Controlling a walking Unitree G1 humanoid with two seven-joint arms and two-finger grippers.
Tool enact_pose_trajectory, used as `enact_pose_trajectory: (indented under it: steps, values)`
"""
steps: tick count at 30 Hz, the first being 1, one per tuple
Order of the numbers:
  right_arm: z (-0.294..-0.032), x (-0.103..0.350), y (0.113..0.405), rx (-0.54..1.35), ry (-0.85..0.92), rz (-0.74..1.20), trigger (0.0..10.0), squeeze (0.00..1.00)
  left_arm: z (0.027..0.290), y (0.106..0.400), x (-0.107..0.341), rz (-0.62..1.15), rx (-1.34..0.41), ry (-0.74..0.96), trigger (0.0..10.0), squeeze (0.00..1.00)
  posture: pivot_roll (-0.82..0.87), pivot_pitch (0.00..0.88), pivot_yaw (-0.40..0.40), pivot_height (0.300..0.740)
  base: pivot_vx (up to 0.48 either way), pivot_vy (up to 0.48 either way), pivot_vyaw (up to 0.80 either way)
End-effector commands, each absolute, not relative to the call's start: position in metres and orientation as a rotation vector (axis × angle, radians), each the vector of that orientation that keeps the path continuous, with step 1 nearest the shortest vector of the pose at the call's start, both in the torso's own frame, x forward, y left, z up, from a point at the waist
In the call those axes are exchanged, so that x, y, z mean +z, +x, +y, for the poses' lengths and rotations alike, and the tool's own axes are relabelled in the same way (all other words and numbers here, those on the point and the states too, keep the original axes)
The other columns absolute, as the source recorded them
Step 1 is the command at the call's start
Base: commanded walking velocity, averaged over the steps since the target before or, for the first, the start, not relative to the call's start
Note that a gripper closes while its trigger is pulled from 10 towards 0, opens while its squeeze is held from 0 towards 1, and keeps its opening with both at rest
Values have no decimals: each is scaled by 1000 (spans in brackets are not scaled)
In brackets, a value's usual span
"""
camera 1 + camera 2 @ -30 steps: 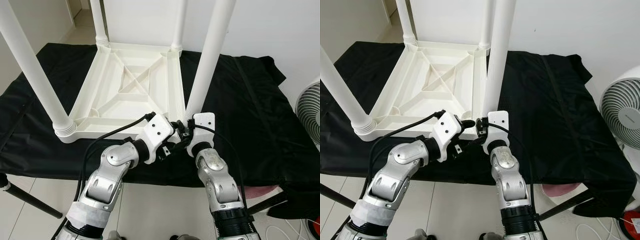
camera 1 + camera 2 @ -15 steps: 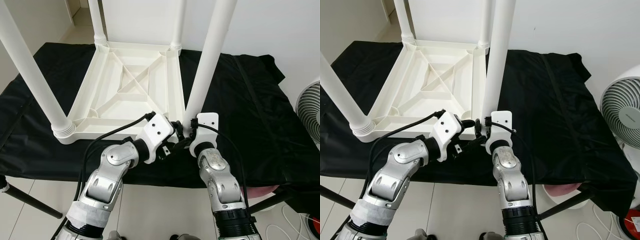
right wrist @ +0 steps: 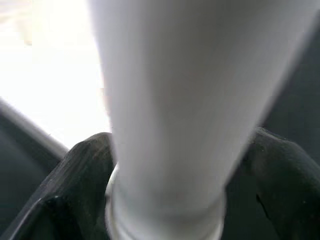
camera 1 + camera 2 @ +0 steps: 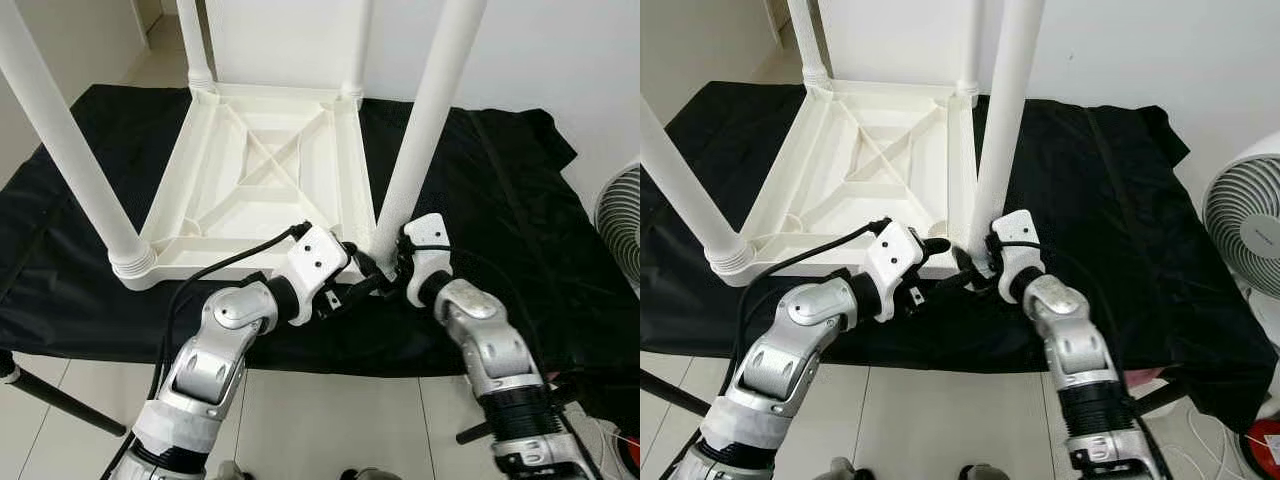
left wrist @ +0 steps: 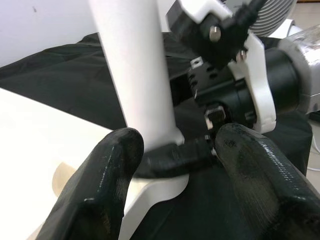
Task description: Building children table
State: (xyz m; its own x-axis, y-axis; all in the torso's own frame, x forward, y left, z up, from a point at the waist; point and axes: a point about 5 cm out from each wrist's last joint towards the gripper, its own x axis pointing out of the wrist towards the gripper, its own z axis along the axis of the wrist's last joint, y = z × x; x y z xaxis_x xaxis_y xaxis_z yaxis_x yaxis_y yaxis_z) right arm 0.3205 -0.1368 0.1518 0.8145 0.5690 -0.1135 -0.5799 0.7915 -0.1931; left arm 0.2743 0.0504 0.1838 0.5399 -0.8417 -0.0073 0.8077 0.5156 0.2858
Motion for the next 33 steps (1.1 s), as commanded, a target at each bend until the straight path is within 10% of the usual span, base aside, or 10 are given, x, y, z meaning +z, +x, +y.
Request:
enact_pose_trajectory:
  steps: [1, 14, 15, 19, 20, 33]
  values:
    - [-132, 152, 324, 701, -246, 41, 10000, 0, 50, 278, 185, -144, -939, 268, 10000, 0, -138, 73, 5, 740, 0, 0, 0]
    - [-122, 148, 340, 831, -274, 40, 9961, 0, 54, 279, 186, -146, -914, 276, 10000, 0, -108, 58, -6, 740, 0, 0, 0]
    - [-122, 146, 341, 836, -270, 39, 3294, 0, 55, 278, 182, -130, -921, 293, 10000, 0, -108, 58, -6, 740, 0, 0, 0]
    - [-122, 145, 341, 838, -266, 39, 3294, 0, 55, 277, 179, -119, -927, 305, 10000, 0, -108, 58, -6, 740, 0, 0, 0]
    - [-125, 141, 341, 837, -249, 43, 0, 0, 56, 274, 173, -92, -949, 322, 10000, 0, -108, 58, -6, 740, 0, 0, 0]
    - [-137, 139, 339, 784, -173, 7, 0, 0, 62, 271, 164, -52, -957, 337, 10000, 0, -113, 61, 1, 740, 0, 0, 0]
